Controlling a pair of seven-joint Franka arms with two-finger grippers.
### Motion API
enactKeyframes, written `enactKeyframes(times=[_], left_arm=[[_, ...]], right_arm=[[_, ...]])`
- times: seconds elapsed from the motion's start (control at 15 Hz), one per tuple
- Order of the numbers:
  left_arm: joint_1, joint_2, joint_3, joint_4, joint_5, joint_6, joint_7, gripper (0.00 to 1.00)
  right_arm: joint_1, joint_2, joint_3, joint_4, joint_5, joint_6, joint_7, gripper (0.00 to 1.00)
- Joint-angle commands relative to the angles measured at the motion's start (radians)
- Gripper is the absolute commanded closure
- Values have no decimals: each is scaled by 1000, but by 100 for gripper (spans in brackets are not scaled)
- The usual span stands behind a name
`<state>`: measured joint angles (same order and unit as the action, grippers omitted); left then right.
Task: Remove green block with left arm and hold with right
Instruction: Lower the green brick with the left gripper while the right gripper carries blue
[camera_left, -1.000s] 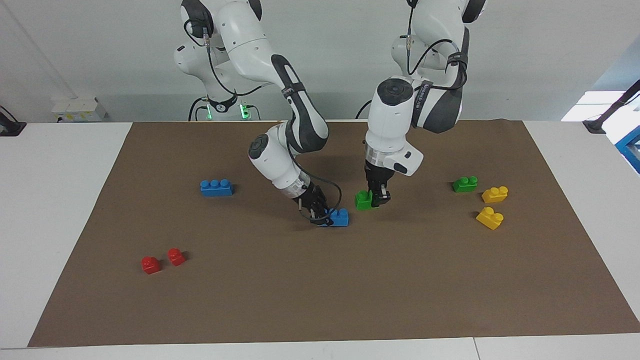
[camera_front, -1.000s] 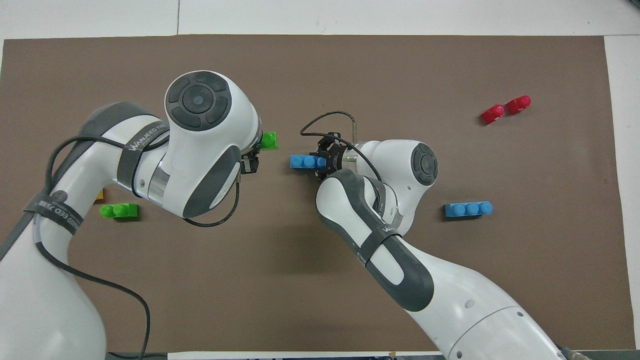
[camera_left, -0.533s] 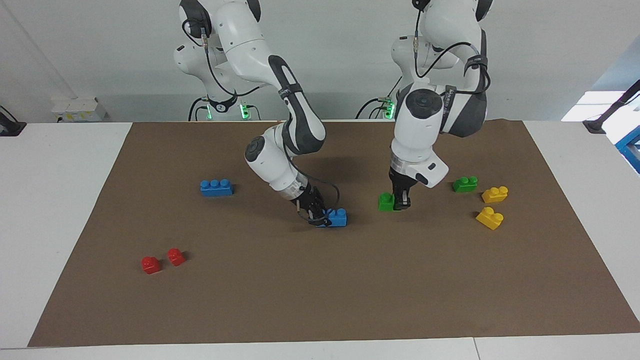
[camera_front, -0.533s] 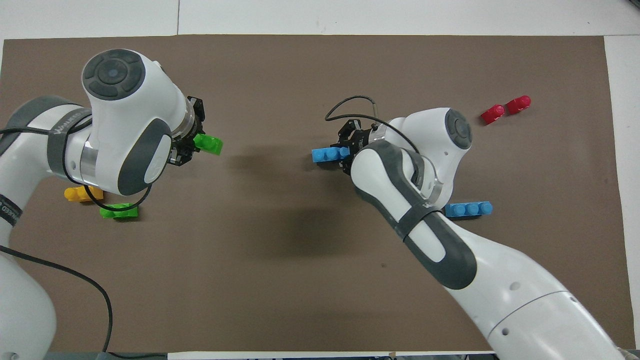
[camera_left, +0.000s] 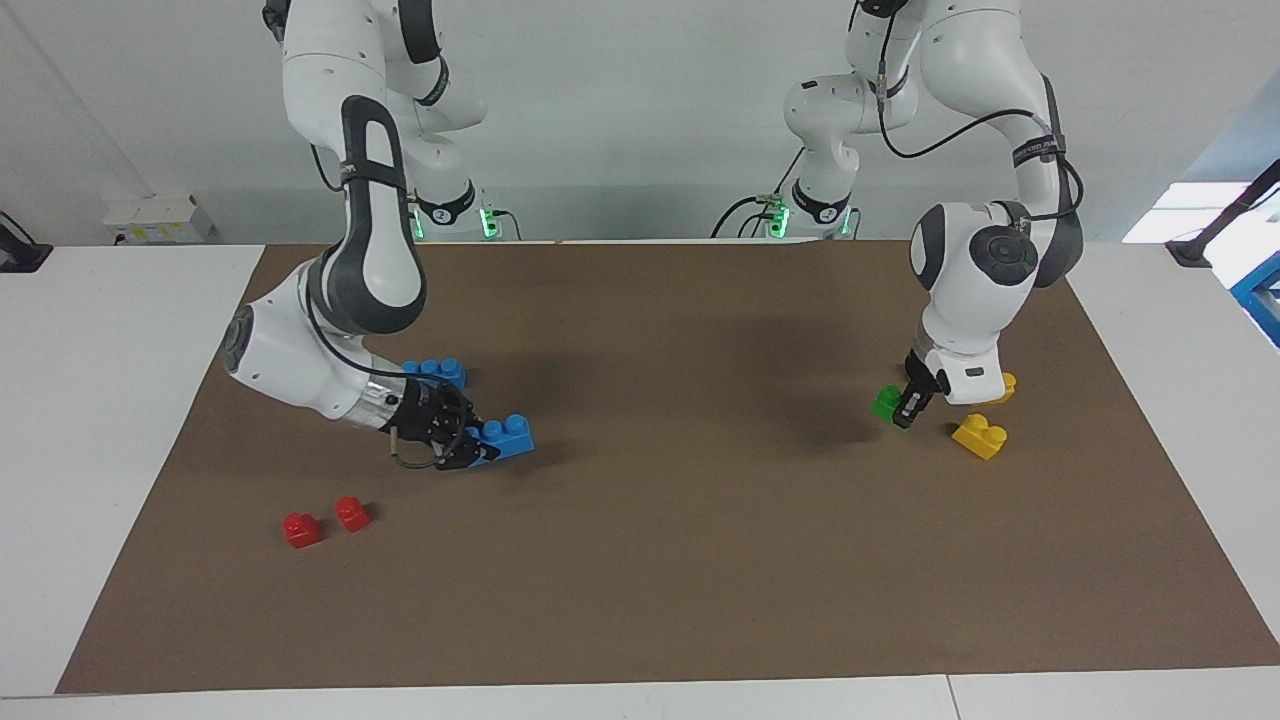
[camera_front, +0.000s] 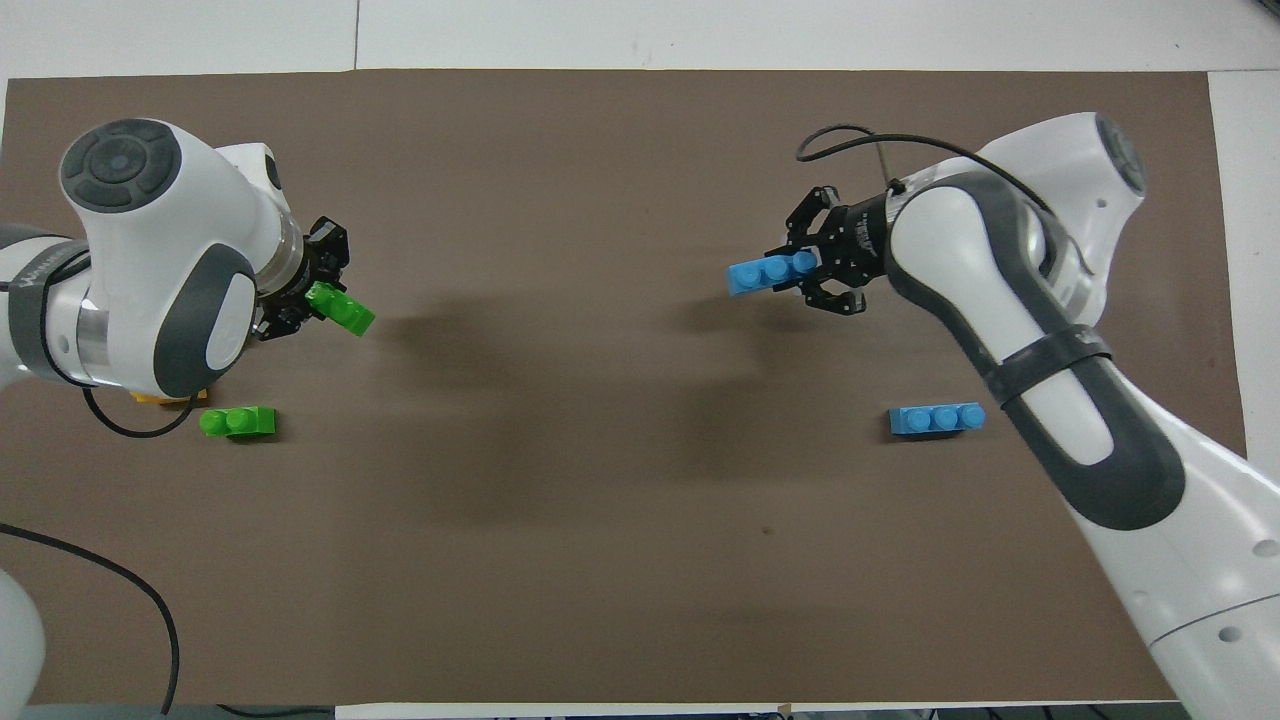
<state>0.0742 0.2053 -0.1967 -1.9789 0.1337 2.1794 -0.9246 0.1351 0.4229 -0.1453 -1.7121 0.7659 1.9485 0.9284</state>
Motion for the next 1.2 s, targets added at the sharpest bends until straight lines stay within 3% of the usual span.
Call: enactKeyframes(times=[0.0,0.53,1.13], left_arm=[[38,-49,-7,-96,-11,84,79,100],[42,-40,-4,-188,-11,246,95,100],[56,-35,-3,-218,-11,273,153,100]], right_arm=[[-63,8,13,-7,-19,-40,-72,100],[-157,25,12,-72,-82,-33,-187,100],[-153,13,12,-135,-80,44,-189,100]])
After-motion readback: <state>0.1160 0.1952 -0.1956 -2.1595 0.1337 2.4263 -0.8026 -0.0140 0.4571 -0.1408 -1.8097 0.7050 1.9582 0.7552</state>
